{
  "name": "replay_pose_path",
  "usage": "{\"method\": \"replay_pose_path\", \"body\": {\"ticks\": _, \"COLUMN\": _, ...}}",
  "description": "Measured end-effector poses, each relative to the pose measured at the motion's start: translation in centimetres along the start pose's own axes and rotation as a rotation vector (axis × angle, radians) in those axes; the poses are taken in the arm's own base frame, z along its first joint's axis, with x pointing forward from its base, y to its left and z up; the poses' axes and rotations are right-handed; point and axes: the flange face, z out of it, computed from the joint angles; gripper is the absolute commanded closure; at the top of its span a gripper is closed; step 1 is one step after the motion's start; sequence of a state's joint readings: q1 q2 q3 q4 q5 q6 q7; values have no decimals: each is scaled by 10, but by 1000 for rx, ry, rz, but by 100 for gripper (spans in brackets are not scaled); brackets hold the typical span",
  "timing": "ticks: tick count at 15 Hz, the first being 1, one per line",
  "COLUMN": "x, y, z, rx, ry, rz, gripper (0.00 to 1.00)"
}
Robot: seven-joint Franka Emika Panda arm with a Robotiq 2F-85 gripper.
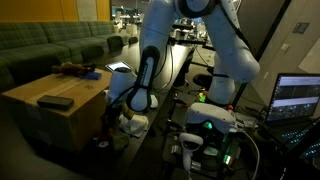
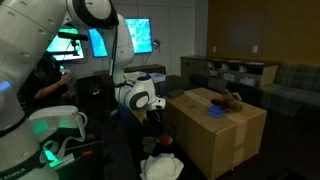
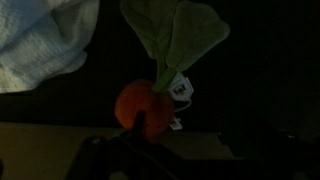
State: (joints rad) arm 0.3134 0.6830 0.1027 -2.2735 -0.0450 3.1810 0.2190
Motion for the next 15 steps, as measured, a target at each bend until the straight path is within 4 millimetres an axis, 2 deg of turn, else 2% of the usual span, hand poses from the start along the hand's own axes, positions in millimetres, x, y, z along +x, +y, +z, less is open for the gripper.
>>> {"method": "replay_pose_path", "body": {"ticks": 15, "x": -5, "y": 7, "z": 59, "rx": 48, "ry": -14, "rz": -37, "gripper": 0}}
